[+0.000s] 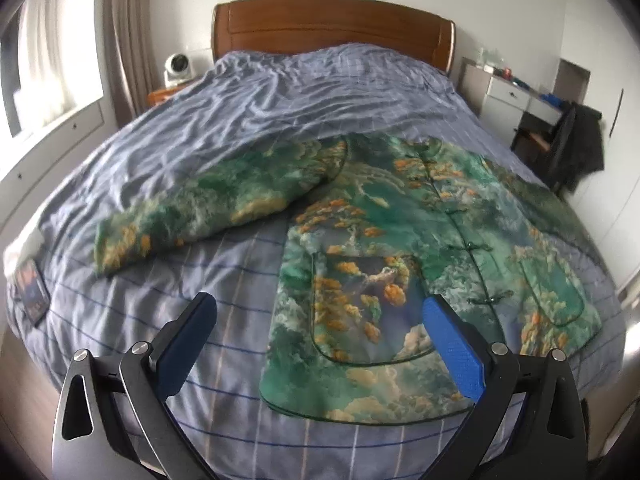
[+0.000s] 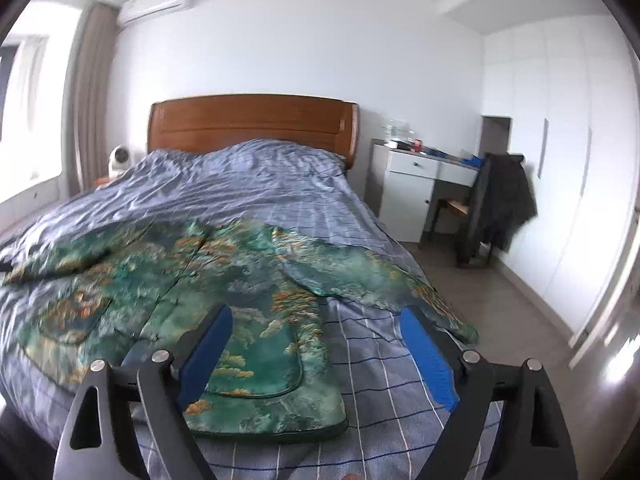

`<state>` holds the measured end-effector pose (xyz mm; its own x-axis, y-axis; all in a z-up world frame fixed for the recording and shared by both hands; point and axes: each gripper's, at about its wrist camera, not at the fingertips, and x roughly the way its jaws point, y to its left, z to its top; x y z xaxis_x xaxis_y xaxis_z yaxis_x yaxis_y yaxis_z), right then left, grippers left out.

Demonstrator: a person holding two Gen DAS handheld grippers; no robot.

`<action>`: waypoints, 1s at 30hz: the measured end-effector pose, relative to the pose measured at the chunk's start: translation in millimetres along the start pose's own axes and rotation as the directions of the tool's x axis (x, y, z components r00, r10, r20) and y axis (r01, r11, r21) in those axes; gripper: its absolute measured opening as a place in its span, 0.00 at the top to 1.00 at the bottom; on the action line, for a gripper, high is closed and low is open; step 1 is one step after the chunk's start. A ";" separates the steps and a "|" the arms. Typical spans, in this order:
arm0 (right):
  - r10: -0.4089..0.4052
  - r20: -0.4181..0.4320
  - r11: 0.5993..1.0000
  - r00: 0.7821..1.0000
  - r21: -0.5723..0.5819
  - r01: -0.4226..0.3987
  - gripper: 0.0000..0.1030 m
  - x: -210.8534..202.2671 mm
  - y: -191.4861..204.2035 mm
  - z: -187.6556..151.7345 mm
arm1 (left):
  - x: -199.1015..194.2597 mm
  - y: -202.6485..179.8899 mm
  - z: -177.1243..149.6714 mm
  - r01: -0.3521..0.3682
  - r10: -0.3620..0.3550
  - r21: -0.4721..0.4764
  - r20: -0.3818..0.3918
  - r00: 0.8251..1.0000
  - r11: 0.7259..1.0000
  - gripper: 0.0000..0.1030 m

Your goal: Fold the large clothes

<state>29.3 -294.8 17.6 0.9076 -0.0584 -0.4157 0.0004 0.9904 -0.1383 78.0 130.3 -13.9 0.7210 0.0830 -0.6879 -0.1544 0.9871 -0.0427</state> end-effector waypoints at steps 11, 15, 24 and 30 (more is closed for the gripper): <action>0.082 -0.006 0.997 0.997 0.011 -0.082 0.01 1.0 4.6 -1.3 | -15.6 -28.6 -17.5 0.026 -0.042 0.096 0.163 0.986 0.995 0.01; 0.105 0.028 0.994 0.994 0.023 -0.106 0.01 -2.6 3.1 -5.0 | -10.0 -45.2 -28.0 0.091 -0.105 0.121 0.115 0.988 0.988 0.01; 0.107 -0.052 0.994 0.993 -0.010 -0.108 0.01 10.1 20.1 -10.1 | -5.3 -47.7 -17.1 0.208 -0.208 0.034 0.011 0.978 0.978 0.01; 0.129 -0.051 0.990 0.990 -0.053 -0.132 0.01 7.7 32.8 -8.8 | -27.8 -50.7 -6.7 0.091 -0.102 0.093 0.117 0.988 0.991 0.01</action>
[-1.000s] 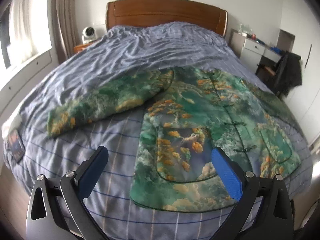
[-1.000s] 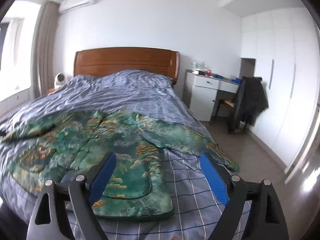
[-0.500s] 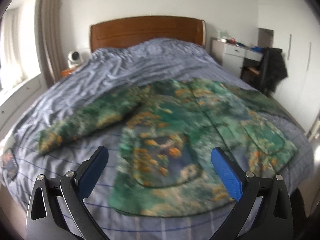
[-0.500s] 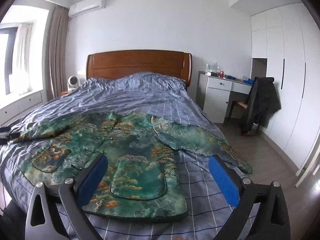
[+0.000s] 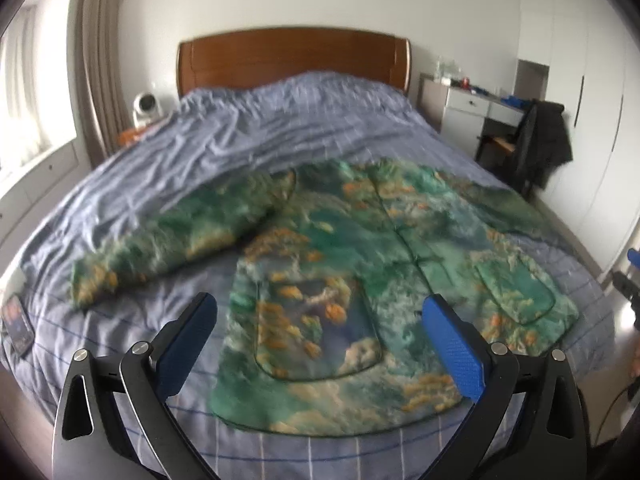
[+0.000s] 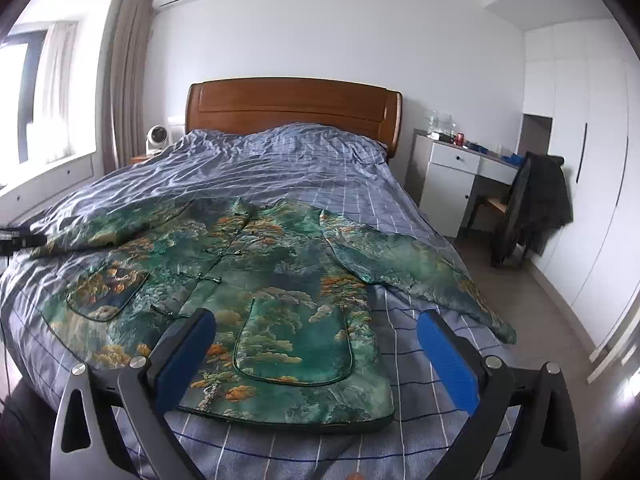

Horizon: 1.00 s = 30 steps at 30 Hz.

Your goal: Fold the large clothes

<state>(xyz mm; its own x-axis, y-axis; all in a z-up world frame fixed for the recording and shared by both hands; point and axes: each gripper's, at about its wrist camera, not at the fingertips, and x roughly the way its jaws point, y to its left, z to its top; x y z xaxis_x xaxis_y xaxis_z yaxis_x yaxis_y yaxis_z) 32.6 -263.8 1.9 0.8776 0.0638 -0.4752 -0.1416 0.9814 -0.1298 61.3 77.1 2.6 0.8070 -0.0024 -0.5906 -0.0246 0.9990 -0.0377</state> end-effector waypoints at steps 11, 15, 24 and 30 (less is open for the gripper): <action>0.013 0.000 1.000 1.000 -0.025 -0.013 0.01 -1.3 10.6 2.4 | -6.1 -4.1 7.7 -0.065 0.066 -0.015 0.050 0.997 0.998 0.01; -0.003 -0.014 1.000 1.000 -0.018 0.003 0.01 0.4 10.3 3.0 | -1.7 2.1 3.3 -0.050 0.051 -0.068 0.019 0.999 0.996 0.01; 0.003 -0.026 0.999 1.000 -0.051 -0.004 0.01 2.0 16.6 -0.1 | 2.5 8.6 -6.4 -0.060 0.058 -0.110 -0.021 0.998 0.992 0.01; 0.019 -0.032 0.999 0.999 -0.050 -0.021 0.01 3.6 19.2 0.3 | 2.1 13.5 -9.4 -0.072 0.068 -0.136 -0.036 0.997 0.988 0.01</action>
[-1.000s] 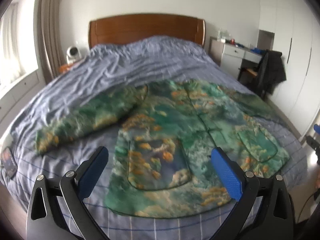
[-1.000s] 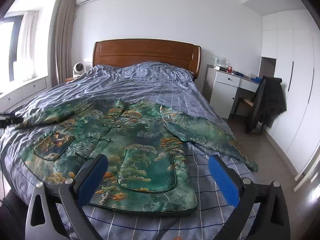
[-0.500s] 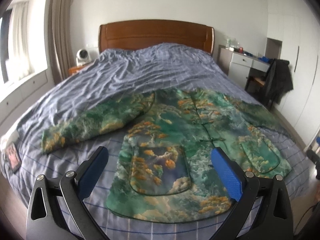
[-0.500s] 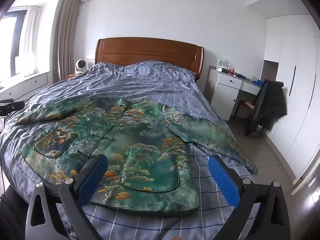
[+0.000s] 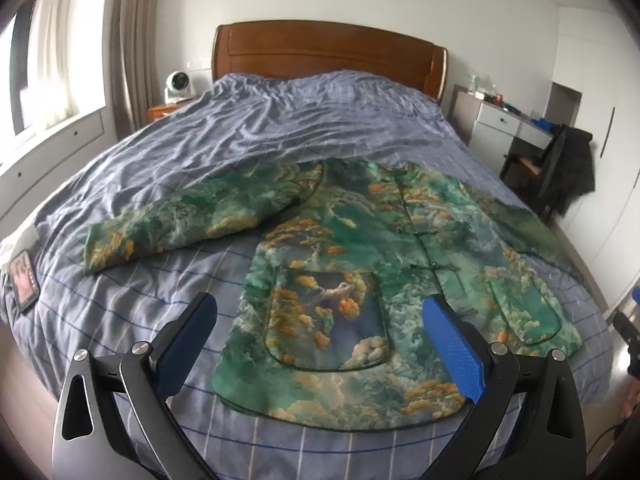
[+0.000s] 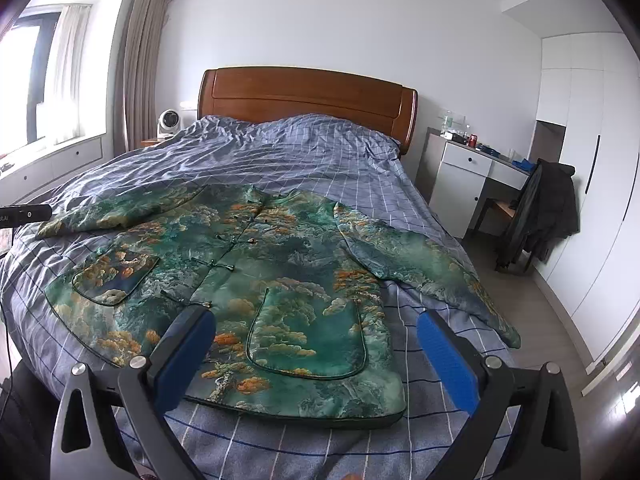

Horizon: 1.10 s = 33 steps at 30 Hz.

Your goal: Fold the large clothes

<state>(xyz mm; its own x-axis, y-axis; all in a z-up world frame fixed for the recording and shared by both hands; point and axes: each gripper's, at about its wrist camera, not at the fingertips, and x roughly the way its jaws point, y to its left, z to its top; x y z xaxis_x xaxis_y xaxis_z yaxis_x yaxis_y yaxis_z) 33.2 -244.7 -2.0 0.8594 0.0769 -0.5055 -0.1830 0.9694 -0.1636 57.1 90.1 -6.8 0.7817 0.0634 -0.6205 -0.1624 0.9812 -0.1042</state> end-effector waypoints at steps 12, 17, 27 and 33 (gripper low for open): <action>0.000 -0.011 1.000 1.000 0.024 0.001 0.01 2.8 -5.3 0.1 | 1.4 -1.6 -0.7 -0.008 0.008 0.007 -0.014 1.000 1.000 0.01; -0.003 -0.014 1.000 1.000 0.030 0.004 0.01 4.0 -8.1 -0.3 | 3.3 -3.5 -1.1 -0.011 0.011 0.013 -0.020 1.000 1.000 0.01; -0.007 -0.037 0.998 0.999 0.060 0.009 0.01 11.4 -15.1 -4.3 | 7.2 -3.7 -2.1 -0.024 0.024 0.016 -0.021 0.999 1.000 0.01; -0.011 -0.046 0.997 0.999 0.075 0.014 0.01 16.0 -19.7 -6.2 | 8.8 -3.5 -3.2 -0.033 0.034 0.018 -0.016 0.999 0.999 0.01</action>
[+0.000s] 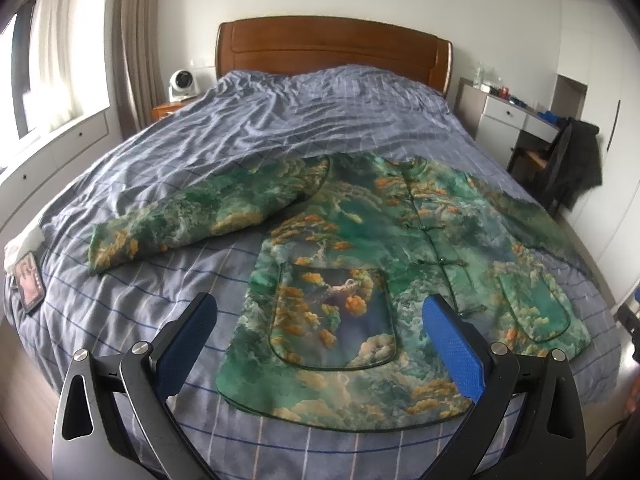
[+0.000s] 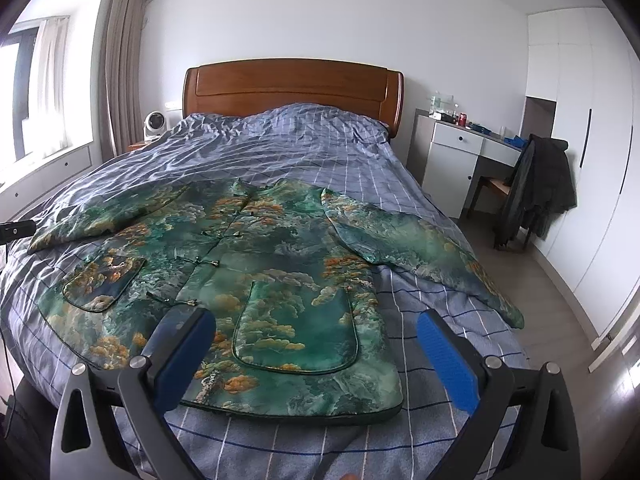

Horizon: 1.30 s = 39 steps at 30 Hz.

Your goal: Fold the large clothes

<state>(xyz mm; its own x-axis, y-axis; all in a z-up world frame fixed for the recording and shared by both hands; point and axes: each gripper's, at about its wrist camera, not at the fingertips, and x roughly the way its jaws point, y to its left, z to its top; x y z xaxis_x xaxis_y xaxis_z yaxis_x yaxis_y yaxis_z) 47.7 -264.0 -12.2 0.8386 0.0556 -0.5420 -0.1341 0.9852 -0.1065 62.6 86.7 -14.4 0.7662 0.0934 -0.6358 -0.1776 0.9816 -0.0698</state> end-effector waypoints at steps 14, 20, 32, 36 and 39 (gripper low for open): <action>-0.111 -0.084 0.985 0.990 0.126 0.121 0.01 22.9 -91.7 -14.2 | -5.0 4.1 -2.5 -0.023 0.023 0.001 0.008 1.000 1.000 0.01; -0.203 -0.145 0.863 0.968 0.440 0.247 0.01 46.5 -235.8 -32.2 | -2.0 6.3 -5.4 -0.031 0.030 -0.031 -0.032 0.999 0.999 0.01; 0.094 0.016 0.134 0.995 0.991 -0.029 0.13 192.6 -375.7 -114.9 | -19.7 3.9 -3.8 -0.090 0.090 0.007 -0.030 0.995 0.996 0.01; 0.055 -0.046 0.037 0.997 0.998 0.044 0.24 229.2 -381.8 -124.5 | -24.7 15.0 -7.7 -0.121 0.120 -0.019 -0.048 0.992 0.992 0.01; 0.031 -0.087 0.029 0.996 0.996 0.086 0.70 245.3 -387.1 -122.3 | -23.3 23.6 -13.1 -0.138 0.135 -0.041 -0.075 0.988 0.990 0.01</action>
<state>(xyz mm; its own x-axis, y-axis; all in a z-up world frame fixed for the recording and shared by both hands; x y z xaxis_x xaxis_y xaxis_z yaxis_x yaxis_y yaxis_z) 240.7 -651.6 -205.9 0.7849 0.0716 -0.6155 0.5942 0.1950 0.7803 32.5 105.6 -11.2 0.6866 0.2122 -0.6954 -0.3071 0.9516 -0.0129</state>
